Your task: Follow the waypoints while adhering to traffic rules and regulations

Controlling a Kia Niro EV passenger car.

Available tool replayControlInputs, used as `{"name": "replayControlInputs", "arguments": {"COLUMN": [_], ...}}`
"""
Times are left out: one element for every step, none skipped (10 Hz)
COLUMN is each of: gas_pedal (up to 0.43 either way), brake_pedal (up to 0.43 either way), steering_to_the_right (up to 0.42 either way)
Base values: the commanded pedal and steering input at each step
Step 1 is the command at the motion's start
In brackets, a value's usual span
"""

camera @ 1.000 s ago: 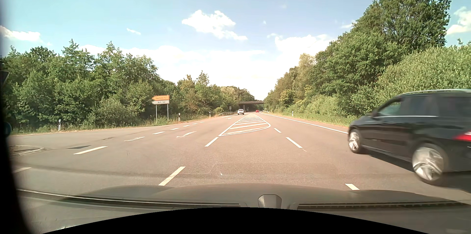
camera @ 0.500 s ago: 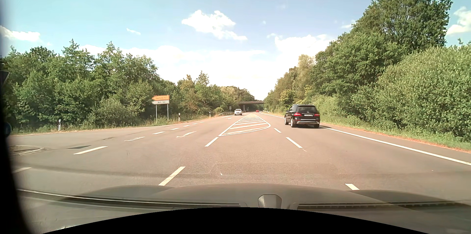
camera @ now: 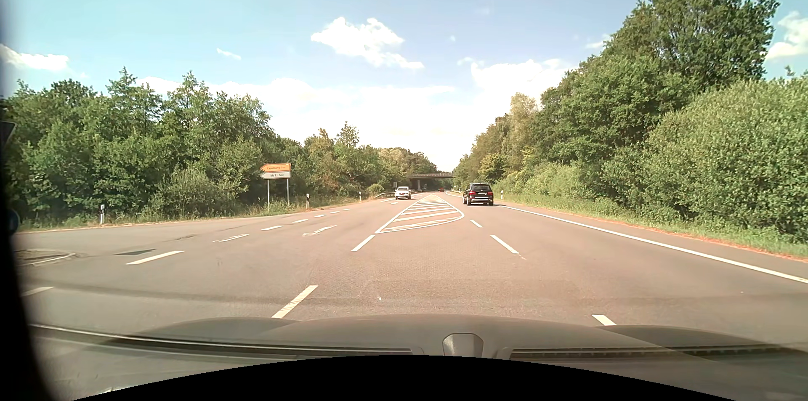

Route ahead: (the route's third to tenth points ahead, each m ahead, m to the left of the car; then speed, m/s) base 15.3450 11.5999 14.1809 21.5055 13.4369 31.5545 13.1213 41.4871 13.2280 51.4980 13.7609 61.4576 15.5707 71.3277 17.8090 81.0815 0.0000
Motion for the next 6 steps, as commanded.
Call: {"name": "replayControlInputs", "arguments": {"gas_pedal": [0.000, 0.000, 0.000, 0.000, 0.000, 0.000], "brake_pedal": [0.451, 0.451, 0.445, 0.354, 0.067, 0.006], "steering_to_the_right": [0.002, 0.002, 0.002, 0.002, 0.002, 0.002]}}
